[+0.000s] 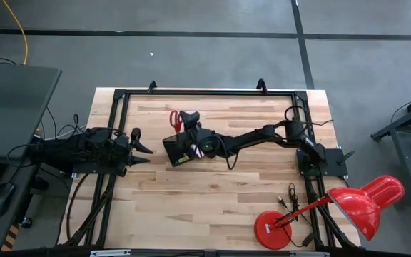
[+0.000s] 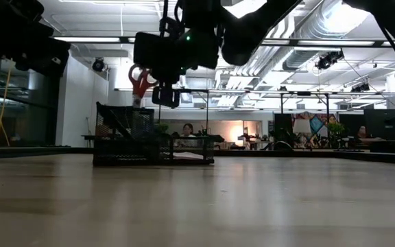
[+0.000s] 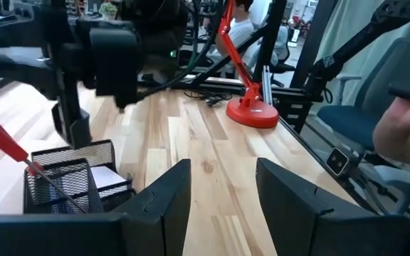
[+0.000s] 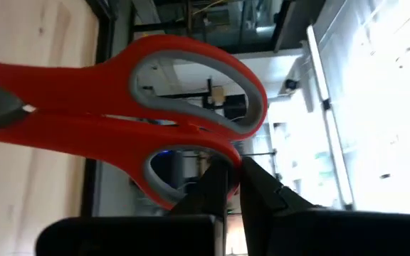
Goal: Pick and place office supplies into organizer
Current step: Put the red scissors into the black desk organizer
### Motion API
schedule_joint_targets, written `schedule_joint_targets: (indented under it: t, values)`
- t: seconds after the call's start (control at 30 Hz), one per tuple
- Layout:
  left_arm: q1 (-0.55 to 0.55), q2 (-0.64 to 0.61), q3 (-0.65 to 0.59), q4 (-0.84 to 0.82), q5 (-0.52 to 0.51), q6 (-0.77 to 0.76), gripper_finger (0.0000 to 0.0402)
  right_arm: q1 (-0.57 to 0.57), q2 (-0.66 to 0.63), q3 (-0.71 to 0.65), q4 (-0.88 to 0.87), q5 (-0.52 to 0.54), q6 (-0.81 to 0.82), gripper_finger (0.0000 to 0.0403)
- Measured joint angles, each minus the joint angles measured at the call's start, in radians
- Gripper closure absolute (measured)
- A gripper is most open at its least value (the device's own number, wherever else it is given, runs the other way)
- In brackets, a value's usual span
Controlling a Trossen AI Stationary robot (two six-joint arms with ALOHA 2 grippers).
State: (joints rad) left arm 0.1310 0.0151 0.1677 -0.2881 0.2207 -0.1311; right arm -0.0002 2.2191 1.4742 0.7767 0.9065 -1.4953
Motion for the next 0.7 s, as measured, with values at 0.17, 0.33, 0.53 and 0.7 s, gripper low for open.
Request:
schedule_joint_targets:
  t: [0.17, 0.33, 0.53, 0.7]
  values:
    - [0.0, 0.0, 0.0, 0.0, 0.001, -0.001, 0.0256, 0.004, 0.018, 0.0, 0.017, 0.014, -0.085, 0.0402]
    - [0.0, 0.0, 0.0, 0.0, 0.003, -0.001, 0.0256, 0.021, 0.018, -0.001, 0.059, 0.0, -0.221, 0.0402]
    - [0.0, 0.0, 0.0, -0.001, 0.003, -0.001, 0.0256, 0.024, 0.018, -0.002, 0.046, -0.001, -0.31, 0.0403]
    - [0.0, 0.0, 0.0, -0.002, -0.004, 0.002, 0.0256, 0.012, 0.021, -0.003, 0.058, 0.002, -0.331, 0.0398]
